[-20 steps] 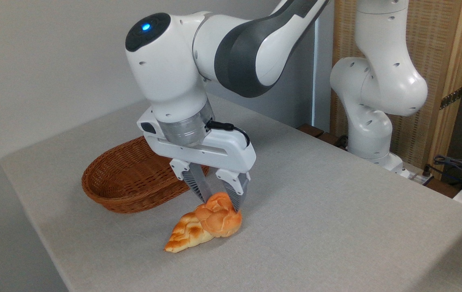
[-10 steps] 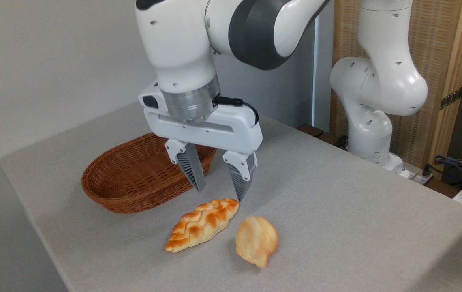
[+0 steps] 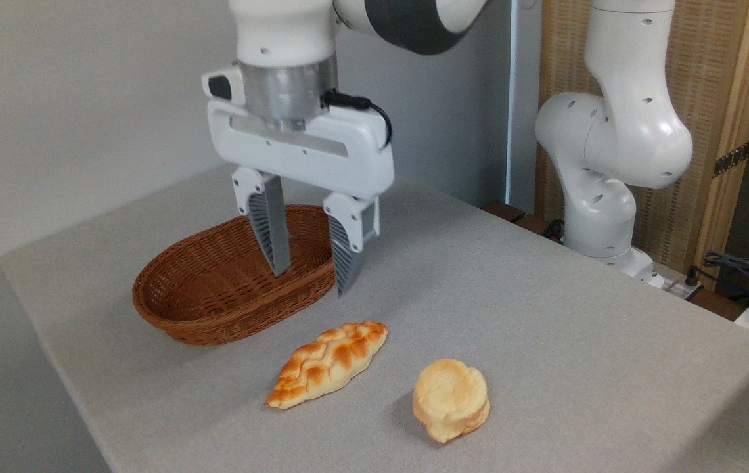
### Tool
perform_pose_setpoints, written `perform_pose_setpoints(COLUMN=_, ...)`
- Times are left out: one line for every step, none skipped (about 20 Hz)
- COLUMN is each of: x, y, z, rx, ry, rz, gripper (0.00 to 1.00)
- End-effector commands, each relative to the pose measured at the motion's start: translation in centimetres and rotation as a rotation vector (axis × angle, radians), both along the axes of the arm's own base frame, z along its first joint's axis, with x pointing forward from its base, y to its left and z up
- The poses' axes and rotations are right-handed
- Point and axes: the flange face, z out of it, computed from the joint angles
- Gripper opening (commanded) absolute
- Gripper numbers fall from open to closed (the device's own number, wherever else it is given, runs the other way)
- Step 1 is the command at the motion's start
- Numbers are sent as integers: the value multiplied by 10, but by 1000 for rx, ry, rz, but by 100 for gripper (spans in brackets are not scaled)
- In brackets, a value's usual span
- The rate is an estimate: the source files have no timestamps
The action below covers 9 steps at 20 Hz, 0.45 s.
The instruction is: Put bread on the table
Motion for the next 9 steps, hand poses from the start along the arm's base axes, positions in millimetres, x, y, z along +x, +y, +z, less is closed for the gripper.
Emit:
perform_pose_setpoints(x=-2, y=-8, z=8, rx=5, ry=-40, rz=-119, gripper=100)
perform_pose_setpoints(x=-5, y=-8, z=10, rx=7, ry=-45, rz=-145, gripper=100)
perform_pose_setpoints(x=-5, y=-8, z=10, rx=9, ry=-46, rz=-160, gripper=100)
perform_pose_setpoints(x=-5, y=-10, z=10, rx=6, ry=-48, rz=-185, gripper=100)
perform_pose_setpoints(x=-5, y=-13, z=10, rx=6, ry=-47, rz=-202, gripper=100)
perform_pose_setpoints(x=-6, y=-17, z=8, rx=7, ry=-38, rz=-235, gripper=100)
perform_pose_setpoints(x=-7, y=-19, z=7, rx=9, ry=-34, rz=-261, gripper=100)
perform_pose_setpoints(x=-7, y=-18, z=5, rx=9, ry=-30, rz=-270, gripper=100)
perform_pose_setpoints(x=-9, y=-20, z=4, rx=9, ry=-21, rz=-301, gripper=100)
